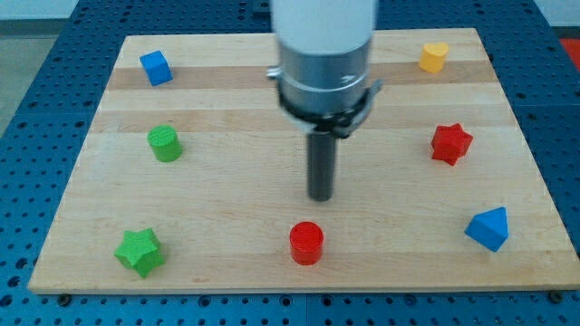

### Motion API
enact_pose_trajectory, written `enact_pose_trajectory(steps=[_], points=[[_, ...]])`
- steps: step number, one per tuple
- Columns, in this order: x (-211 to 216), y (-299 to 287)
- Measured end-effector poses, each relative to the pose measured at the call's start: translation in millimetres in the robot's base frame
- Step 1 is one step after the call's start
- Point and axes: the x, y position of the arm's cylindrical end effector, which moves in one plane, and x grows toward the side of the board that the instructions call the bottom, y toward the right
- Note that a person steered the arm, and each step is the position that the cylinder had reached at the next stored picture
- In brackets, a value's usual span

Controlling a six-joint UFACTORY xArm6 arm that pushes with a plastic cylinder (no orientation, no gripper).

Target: Slightly move the triangle down

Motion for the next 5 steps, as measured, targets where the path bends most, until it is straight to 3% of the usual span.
enact_pose_trajectory(steps=[2,5], points=[[-0.7,153.9],[28.5,202.0]])
